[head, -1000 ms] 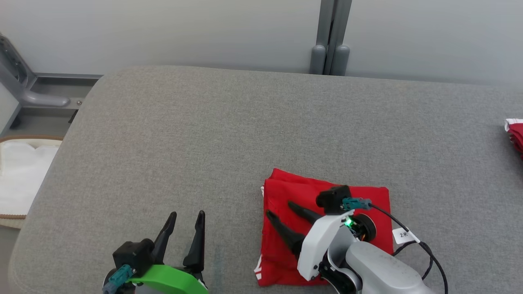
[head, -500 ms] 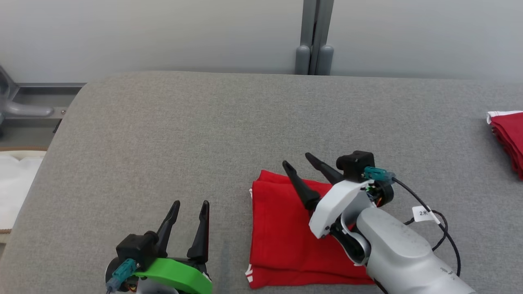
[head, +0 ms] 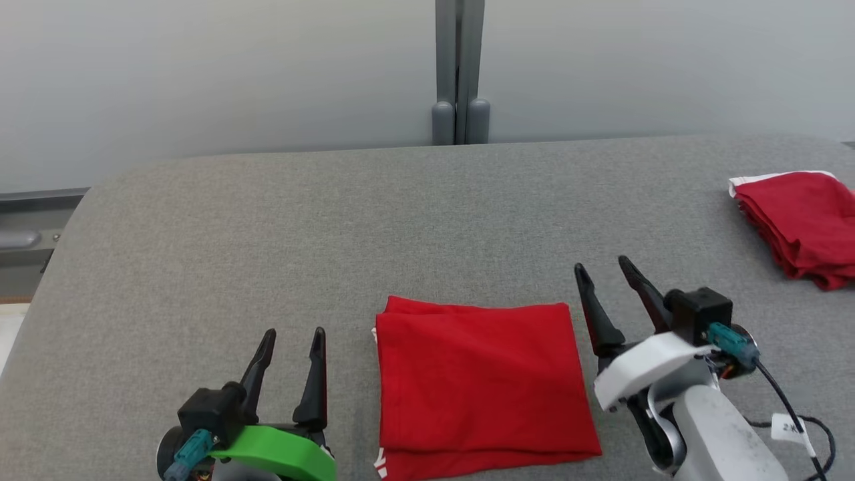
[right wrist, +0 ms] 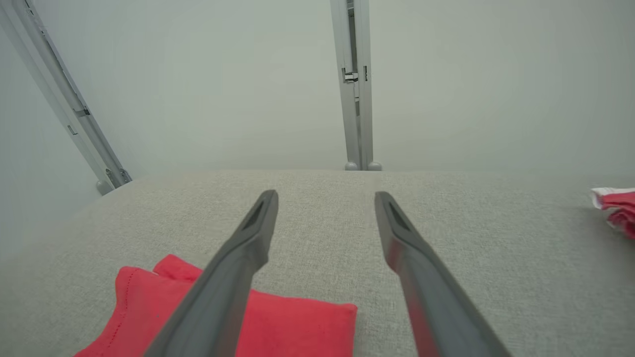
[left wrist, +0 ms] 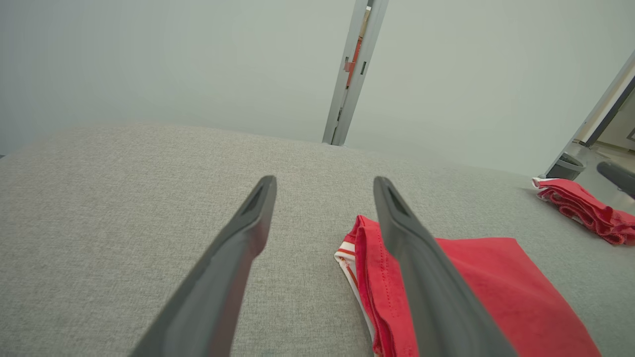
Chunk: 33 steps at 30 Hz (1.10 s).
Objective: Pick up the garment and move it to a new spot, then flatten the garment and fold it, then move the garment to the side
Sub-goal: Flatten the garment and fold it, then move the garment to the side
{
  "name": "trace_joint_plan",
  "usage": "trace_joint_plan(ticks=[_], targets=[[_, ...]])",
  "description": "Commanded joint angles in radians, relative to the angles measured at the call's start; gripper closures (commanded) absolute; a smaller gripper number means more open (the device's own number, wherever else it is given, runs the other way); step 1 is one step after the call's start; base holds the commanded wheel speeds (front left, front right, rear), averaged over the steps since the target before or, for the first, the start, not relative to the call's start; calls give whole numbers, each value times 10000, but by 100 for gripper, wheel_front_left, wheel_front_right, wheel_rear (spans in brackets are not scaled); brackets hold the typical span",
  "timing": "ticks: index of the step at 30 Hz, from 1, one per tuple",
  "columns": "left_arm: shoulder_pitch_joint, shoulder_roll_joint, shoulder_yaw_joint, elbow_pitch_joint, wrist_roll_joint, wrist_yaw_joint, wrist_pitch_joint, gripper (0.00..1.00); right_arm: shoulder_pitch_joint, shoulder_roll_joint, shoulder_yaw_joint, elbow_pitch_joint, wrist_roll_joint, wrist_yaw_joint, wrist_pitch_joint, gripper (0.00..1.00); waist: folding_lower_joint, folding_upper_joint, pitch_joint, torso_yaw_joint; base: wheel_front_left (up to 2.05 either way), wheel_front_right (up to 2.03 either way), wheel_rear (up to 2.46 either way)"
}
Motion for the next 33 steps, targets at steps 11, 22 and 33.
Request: trace_joint_plan(ticks=[11,22,33], targets=[[871,-270,1010,20,455,-162,-28,0,2307,-32,-1193,-1545,-658,-11,-41,0,0,0,-188,-493,0,0,0],[1294,-417,1454,-45,694,-316,-29,0,2751,-31,-1637,-1847,-765,-11,-41,0,0,0,-201,-427,0,0,0],[1265,-474,1485,41,813,-435,-29,0,2729,-32,-1598,-1721,-866,-11,-42,0,0,0,-210,-411,0,0,0]])
